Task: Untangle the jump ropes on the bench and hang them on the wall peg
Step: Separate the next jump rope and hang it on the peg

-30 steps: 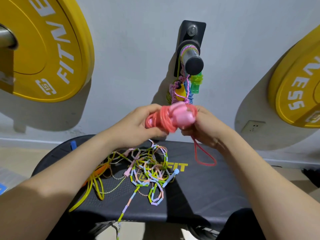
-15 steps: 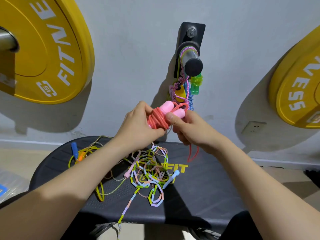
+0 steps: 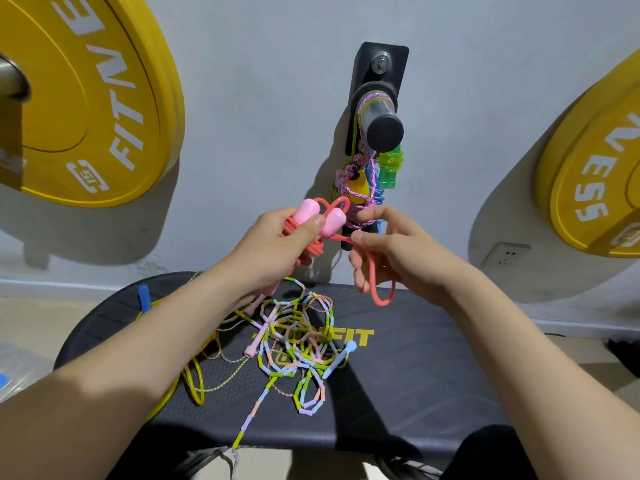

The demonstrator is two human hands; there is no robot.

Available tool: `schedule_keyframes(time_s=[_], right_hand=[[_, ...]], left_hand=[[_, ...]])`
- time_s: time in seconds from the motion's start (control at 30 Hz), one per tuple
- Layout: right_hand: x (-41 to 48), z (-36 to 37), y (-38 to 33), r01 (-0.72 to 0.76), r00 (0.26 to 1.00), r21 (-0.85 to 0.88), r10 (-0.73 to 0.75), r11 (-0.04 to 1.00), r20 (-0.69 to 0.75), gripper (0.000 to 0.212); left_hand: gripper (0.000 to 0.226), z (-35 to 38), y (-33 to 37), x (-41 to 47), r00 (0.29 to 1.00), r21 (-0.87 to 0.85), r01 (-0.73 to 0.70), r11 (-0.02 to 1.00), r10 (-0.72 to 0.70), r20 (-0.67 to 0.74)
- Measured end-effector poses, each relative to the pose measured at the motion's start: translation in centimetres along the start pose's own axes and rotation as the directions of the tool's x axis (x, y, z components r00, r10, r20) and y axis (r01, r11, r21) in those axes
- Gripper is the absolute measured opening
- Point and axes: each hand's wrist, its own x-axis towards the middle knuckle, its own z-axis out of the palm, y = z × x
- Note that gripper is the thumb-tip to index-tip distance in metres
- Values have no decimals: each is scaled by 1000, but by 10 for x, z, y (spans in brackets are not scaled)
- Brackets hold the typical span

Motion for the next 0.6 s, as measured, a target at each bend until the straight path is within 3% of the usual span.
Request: schedule_keyframes(time_s=[0.07, 0.13, 0.2, 0.4, 0.5, 0.6], right_hand=[[1, -1, -3, 19, 1000, 108, -21, 994, 14, 16], [2, -2, -5, 19, 998, 231, -34, 973, 61, 36], [4, -7, -5, 9, 994, 359, -48, 933, 99, 43], [3, -19, -7, -4, 976, 491, -104, 871, 191, 69], [6, -18, -6, 71, 989, 339, -110, 938, 97, 50], [9, -9, 1, 206, 976, -9, -207, 978, -75, 26]], left_hand=[[38, 0, -1, 1, 999, -17, 43, 999, -43, 29], [39, 1, -2, 0, 995, -39, 89, 995, -88, 38], [38, 0, -2, 0, 987, -83, 155, 984, -150, 56], [37, -1, -1, 0, 971, -236, 223, 946, -194, 139], [29, -1, 0, -1, 973, -227, 221, 948, -198, 119], [34, 0, 1, -3, 978, -172, 200, 965, -185, 97]])
